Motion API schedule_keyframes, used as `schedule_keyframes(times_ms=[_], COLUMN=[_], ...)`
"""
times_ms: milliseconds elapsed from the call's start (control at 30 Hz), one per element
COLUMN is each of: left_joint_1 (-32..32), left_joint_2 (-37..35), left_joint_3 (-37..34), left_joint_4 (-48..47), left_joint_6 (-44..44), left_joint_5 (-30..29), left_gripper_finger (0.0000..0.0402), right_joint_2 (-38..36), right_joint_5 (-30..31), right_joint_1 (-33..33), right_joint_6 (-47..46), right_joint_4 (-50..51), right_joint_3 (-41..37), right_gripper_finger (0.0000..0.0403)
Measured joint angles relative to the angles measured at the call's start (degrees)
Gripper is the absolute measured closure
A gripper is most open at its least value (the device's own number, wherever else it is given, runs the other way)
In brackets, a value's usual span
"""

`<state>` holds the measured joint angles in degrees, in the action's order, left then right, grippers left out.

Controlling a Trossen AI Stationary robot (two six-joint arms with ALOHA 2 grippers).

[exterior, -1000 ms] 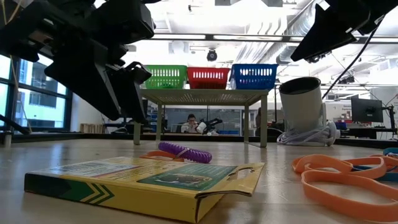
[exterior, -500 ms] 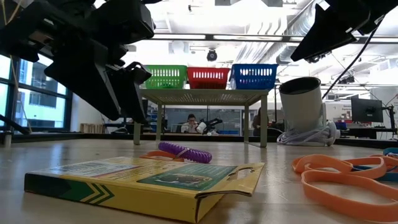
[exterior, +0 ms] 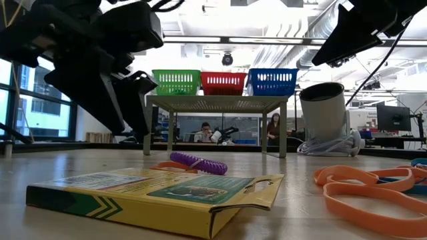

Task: Pick & Place Office Desk Supplies
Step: Put the orange rubber band into the green bin on the shelf

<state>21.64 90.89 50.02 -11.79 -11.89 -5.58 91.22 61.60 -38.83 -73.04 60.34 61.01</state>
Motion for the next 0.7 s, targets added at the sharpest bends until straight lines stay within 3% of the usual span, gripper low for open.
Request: schedule_keyframes(times_ms=[233, 400, 700], left_joint_1=[-1.8, -2.42, -2.24], left_joint_2=[0.04, 2.25, 6.55], left_joint_3=[-0.04, -0.05, -0.03], left_joint_4=[0.57, 5.3, 6.72], left_joint_6=[-12.76, -28.68, -36.42], left_joint_5=[-4.31, -5.08, -4.78], left_gripper_finger=[0.0171, 0.0171, 0.0171], right_joint_2=[-0.02, -0.02, -0.02], right_joint_5=[-0.01, 0.01, -0.17], right_joint_1=[0.0, 0.0, 0.0], right_joint_6=[-0.01, -0.01, 1.27], right_joint_4=[-0.02, -0.26, -1.47], right_joint_3=[0.0, 0.02, 0.04], right_gripper_finger=[0.0129, 0.0129, 0.0129])
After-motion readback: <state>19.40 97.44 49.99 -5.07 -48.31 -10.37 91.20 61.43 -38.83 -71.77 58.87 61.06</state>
